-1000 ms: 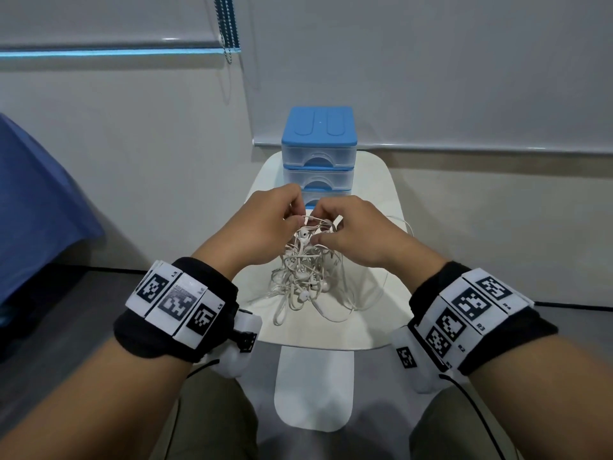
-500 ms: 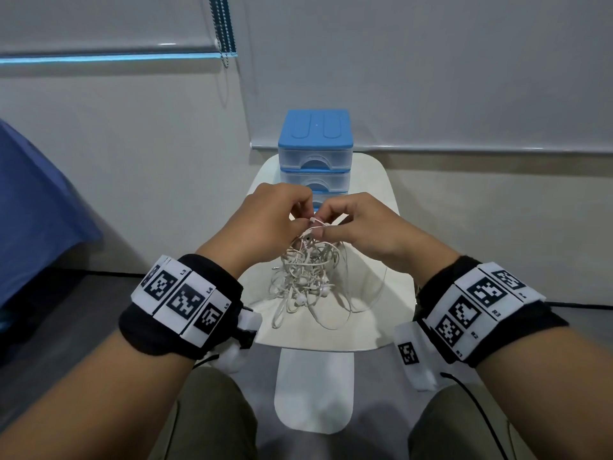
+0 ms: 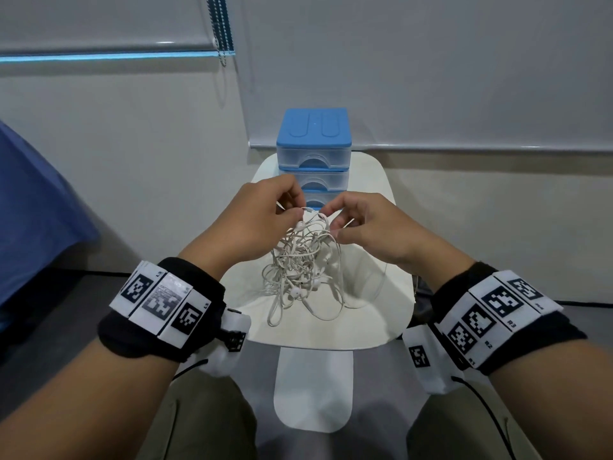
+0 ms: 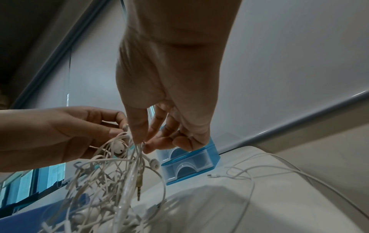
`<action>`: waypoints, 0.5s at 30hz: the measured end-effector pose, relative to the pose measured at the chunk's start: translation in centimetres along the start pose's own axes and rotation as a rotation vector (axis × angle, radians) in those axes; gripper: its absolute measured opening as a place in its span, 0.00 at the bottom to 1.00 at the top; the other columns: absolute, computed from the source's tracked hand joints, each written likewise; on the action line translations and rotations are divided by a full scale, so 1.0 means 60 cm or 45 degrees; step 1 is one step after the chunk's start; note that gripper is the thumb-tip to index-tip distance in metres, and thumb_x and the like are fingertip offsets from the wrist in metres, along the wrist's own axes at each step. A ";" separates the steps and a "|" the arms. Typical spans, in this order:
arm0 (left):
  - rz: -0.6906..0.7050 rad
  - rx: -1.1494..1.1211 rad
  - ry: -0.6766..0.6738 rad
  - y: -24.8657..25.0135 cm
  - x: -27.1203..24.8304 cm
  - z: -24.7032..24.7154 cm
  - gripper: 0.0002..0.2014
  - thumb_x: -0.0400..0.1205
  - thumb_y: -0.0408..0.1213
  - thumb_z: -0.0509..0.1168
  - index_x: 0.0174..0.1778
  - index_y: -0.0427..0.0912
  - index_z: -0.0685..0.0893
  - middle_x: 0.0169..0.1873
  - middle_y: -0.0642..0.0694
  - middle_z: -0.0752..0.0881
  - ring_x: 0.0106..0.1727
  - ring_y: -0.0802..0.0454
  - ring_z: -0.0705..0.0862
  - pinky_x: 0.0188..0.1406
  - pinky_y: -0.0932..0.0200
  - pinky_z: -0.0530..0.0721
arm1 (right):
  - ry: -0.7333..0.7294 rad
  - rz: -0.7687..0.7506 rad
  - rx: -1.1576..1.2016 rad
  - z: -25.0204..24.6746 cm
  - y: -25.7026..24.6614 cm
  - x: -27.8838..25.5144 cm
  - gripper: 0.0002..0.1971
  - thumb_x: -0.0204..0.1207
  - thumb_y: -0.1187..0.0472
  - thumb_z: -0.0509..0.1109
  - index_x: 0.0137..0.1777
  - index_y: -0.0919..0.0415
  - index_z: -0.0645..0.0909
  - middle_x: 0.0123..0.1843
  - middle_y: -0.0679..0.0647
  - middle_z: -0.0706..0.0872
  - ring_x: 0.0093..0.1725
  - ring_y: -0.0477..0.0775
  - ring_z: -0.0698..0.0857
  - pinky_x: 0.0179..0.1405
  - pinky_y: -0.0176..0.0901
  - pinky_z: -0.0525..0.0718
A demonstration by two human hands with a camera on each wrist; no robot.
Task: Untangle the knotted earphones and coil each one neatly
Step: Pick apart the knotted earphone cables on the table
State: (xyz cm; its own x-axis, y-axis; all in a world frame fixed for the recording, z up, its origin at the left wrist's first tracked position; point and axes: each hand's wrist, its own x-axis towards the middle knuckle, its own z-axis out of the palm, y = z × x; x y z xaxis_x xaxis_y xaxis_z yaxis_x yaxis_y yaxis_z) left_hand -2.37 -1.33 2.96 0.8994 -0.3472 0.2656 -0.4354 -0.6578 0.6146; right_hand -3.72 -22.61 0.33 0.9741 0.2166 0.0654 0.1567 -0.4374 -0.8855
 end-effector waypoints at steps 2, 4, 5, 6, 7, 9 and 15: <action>0.022 -0.017 -0.025 -0.001 -0.001 0.006 0.07 0.85 0.34 0.70 0.45 0.50 0.83 0.40 0.52 0.90 0.40 0.53 0.88 0.35 0.65 0.81 | 0.036 0.014 0.001 0.003 0.001 0.000 0.13 0.77 0.70 0.76 0.58 0.57 0.87 0.42 0.56 0.90 0.40 0.49 0.84 0.51 0.50 0.81; 0.051 0.019 -0.038 -0.003 0.001 0.010 0.06 0.87 0.35 0.69 0.46 0.50 0.81 0.42 0.54 0.91 0.44 0.52 0.87 0.39 0.60 0.81 | 0.059 0.024 0.016 0.006 0.001 0.001 0.11 0.77 0.69 0.76 0.57 0.58 0.86 0.40 0.57 0.90 0.38 0.48 0.84 0.51 0.49 0.82; 0.065 0.046 -0.041 -0.003 0.001 0.012 0.06 0.88 0.35 0.67 0.47 0.51 0.80 0.43 0.54 0.91 0.45 0.52 0.87 0.41 0.57 0.81 | 0.069 0.025 0.017 0.008 0.001 0.002 0.11 0.77 0.69 0.76 0.57 0.59 0.86 0.39 0.56 0.90 0.36 0.48 0.84 0.51 0.48 0.82; 0.082 0.088 -0.045 -0.004 0.002 0.014 0.05 0.89 0.36 0.65 0.48 0.51 0.78 0.43 0.54 0.90 0.44 0.51 0.86 0.42 0.53 0.81 | 0.079 0.024 0.012 0.010 0.001 0.002 0.10 0.77 0.69 0.76 0.56 0.59 0.86 0.38 0.55 0.90 0.36 0.48 0.84 0.50 0.47 0.82; 0.106 0.143 -0.055 -0.005 0.002 0.016 0.05 0.90 0.36 0.63 0.50 0.50 0.76 0.42 0.52 0.89 0.43 0.50 0.85 0.42 0.49 0.82 | 0.088 0.025 0.002 0.011 0.000 0.004 0.10 0.76 0.69 0.76 0.55 0.59 0.87 0.37 0.54 0.89 0.36 0.48 0.85 0.50 0.46 0.82; 0.149 0.243 -0.086 -0.006 0.000 0.021 0.05 0.91 0.36 0.60 0.51 0.51 0.73 0.40 0.48 0.87 0.40 0.46 0.83 0.42 0.44 0.83 | 0.092 0.029 -0.028 0.015 -0.001 0.006 0.09 0.76 0.68 0.76 0.53 0.58 0.87 0.37 0.53 0.90 0.36 0.48 0.85 0.49 0.46 0.83; 0.198 0.327 -0.009 -0.011 0.002 0.014 0.07 0.87 0.31 0.65 0.49 0.48 0.78 0.42 0.51 0.87 0.40 0.55 0.82 0.40 0.50 0.81 | 0.091 0.046 -0.130 0.019 -0.005 0.010 0.07 0.77 0.66 0.76 0.53 0.56 0.87 0.38 0.49 0.89 0.36 0.45 0.85 0.37 0.36 0.77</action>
State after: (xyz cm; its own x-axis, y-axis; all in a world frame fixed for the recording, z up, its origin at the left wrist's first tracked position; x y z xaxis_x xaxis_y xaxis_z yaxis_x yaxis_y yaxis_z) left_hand -2.00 -1.49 1.97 0.8213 -0.4611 0.3361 -0.5643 -0.7435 0.3588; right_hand -3.36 -21.38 0.11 0.9879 0.1384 0.0703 0.1339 -0.5315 -0.8364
